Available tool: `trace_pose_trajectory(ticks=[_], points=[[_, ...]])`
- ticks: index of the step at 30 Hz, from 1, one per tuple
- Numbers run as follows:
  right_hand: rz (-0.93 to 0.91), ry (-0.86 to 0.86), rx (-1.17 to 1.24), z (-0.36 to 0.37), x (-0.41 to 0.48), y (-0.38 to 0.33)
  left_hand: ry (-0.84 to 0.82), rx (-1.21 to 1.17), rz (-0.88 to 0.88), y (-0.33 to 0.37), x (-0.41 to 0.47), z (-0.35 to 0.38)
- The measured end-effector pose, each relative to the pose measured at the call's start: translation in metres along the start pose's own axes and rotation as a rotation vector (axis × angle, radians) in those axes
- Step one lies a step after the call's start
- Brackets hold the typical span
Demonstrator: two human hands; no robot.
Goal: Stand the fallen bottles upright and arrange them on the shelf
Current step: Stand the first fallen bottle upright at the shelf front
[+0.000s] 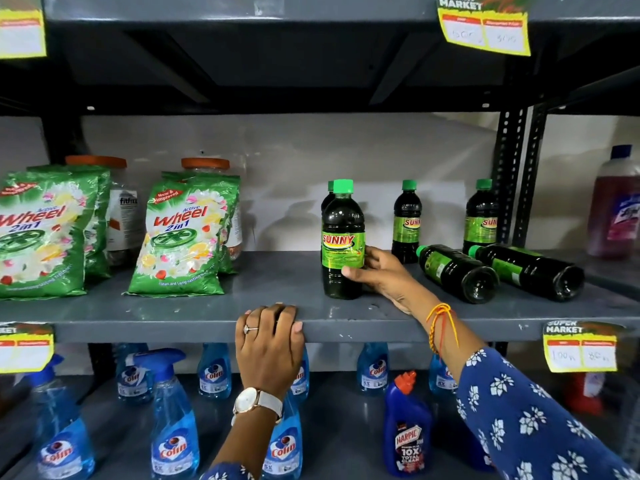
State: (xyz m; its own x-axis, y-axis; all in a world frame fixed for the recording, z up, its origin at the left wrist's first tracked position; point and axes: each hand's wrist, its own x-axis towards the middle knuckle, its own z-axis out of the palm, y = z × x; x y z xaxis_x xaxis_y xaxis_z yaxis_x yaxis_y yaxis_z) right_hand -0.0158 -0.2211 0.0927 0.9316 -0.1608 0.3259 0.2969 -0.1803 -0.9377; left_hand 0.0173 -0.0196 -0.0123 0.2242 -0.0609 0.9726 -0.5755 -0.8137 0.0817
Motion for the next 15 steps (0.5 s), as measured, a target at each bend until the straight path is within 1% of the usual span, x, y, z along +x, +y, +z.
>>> trace_pose_trajectory(ticks=[2,4,7,10,15], points=[[-0.019,0.045,-0.079,0.003,-0.0014,-0.0014,0.01,0.002,-0.001,0.0006,-0.0001,0.0011],[-0.024,0.048,-0.102,0.004,-0.0039,-0.0028,0.012,0.005,0.001,0.0007,0.0002,0.0013],[-0.007,0.017,-0.042,0.0005,-0.0077,-0.0037,0.009,0.004,0.01,0.0004,-0.0005,0.0005],[-0.003,0.027,0.041,-0.0017,-0.007,-0.0023,-0.002,0.007,0.007,0.0003,-0.0005,0.0001],[-0.022,0.061,-0.129,0.0048,-0.0066,-0.0009,-0.027,0.015,0.009,-0.0004,0.0002,-0.0015]])
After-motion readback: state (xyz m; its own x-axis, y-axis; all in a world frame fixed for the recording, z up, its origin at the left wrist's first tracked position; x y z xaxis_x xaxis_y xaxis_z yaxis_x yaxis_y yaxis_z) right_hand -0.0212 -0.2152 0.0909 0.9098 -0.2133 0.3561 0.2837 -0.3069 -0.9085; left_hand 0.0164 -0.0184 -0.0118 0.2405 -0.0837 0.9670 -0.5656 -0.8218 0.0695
